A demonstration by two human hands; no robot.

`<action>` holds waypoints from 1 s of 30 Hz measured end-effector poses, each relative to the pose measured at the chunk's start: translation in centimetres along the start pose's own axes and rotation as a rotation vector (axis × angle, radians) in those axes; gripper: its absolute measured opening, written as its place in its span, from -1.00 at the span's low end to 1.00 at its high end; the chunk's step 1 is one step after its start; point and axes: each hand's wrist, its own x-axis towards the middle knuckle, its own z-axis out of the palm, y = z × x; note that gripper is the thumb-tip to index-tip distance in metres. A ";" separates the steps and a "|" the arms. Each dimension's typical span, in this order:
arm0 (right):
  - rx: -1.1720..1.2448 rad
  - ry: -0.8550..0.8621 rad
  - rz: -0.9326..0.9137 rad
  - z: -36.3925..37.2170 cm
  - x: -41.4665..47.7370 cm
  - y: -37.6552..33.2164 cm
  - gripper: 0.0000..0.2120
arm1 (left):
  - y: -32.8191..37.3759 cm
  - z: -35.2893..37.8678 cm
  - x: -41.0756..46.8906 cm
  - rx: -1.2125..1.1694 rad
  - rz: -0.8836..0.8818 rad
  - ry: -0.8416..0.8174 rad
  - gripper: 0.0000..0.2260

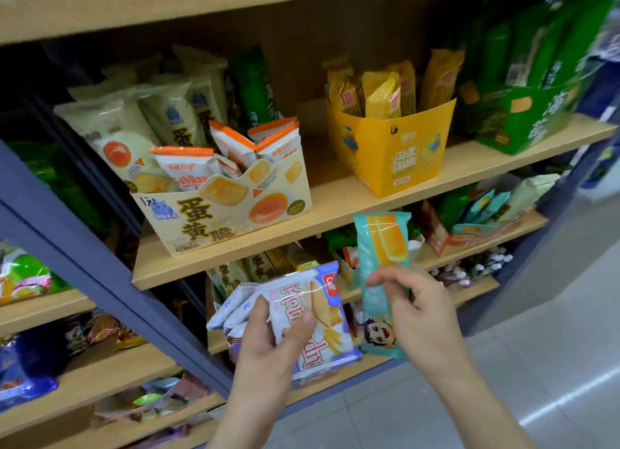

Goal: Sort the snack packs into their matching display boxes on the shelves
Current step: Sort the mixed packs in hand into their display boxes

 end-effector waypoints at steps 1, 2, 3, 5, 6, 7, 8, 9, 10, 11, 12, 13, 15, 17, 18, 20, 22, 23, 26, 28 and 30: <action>0.057 -0.027 0.056 0.1 -0.1 -0.2 -0.74 | 0.2 0.2 0.0 0.017 0.026 -0.026 -0.66; 0.156 -0.106 0.126 0.1 -0.1 -0.5 -0.86 | 0.4 0.4 0.1 0.040 0.054 -0.051 -0.65; 0.240 -0.205 0.170 0.0 -0.1 -1.1 -0.78 | 0.7 0.6 0.1 0.070 0.085 -0.079 -0.65; 0.362 -0.355 0.226 0.3 -0.2 -1.6 -0.54 | 1.6 1.0 0.2 0.119 0.144 -0.119 -0.66; 0.415 -0.371 0.244 0.5 -0.4 -2.3 -0.55 | 1.9 1.3 0.3 0.138 0.162 -0.132 -0.67; 0.456 -0.360 0.252 0.8 -0.5 -2.9 -0.58 | 2.2 1.4 0.5 0.151 0.173 -0.147 -0.69; 0.486 -0.331 0.257 1.0 -0.6 -3.4 -0.60 | 2.4 1.4 0.8 0.163 0.175 -0.164 -0.71; 0.499 -0.299 0.247 1.2 -0.6 -3.7 -0.61 | 2.7 1.4 1.0 0.187 0.178 -0.191 -0.73; 0.510 -0.277 0.230 1.3 -0.5 -4.1 -0.64 | 2.9 1.1 1.2 0.225 0.190 -0.212 -0.71; 0.516 -0.264 0.218 1.3 -0.3 -4.3 -0.68 | 3.3 0.7 1.5 0.308 0.234 -0.218 -0.69; 0.530 -0.252 0.214 1.2 0.1 -4.5 -0.70 | 3.7 0.1 1.8 0.406 0.309 -0.219 -0.67; 0.542 -0.247 0.202 0.9 0.5 -4.9 -0.69 | 4.5 -0.6 2.2 0.516 0.407 -0.197 -0.68; 0.526 -0.244 0.146 0.2 1.5 -5.5 -0.66 | 6.7 -2.1 3.2 0.677 0.575 -0.082 -0.70; 0.459 -0.233 0.077 -0.6 2.8 -6.0 -0.65 | 9.5 -3.3 4.5 0.900 0.825 0.124 -0.72; 0.424 -0.229 0.050 -1.0 3.5 -6.2 -0.65 | 10.7 -3.6 5.3 1.022 0.944 0.216 -0.74; 0.372 -0.250 -0.010 -1.6 4.8 -6.4 -0.69 | 13.1 -3.7 6.8 1.217 1.048 0.310 -0.74; 0.331 -0.284 -0.046 -2.1 6.0 -6.9 -0.73 | 14.8 -3.3 8.2 1.360 1.027 0.330 -0.71; 0.316 -0.298 -0.061 -2.2 6.5 -7.1 -0.73 | 15.5 -3.0 8.8 1.438 0.999 0.334 -0.69; 0.306 -0.340 -0.076 -2.5 7.9 -7.6 -0.74 | 17.3 -1.0 10.1 1.654 0.899 0.257 -0.67; 0.277 -0.378 -0.083 -2.8 8.9 -7.4 -0.72 | 17.9 1.0 11.2 1.737 0.794 0.193 -0.70; 0.256 -0.416 -0.079 -3.1 9.6 -7.0 -0.70 | 18.1 2.6 12.6 1.848 0.700 0.192 -0.70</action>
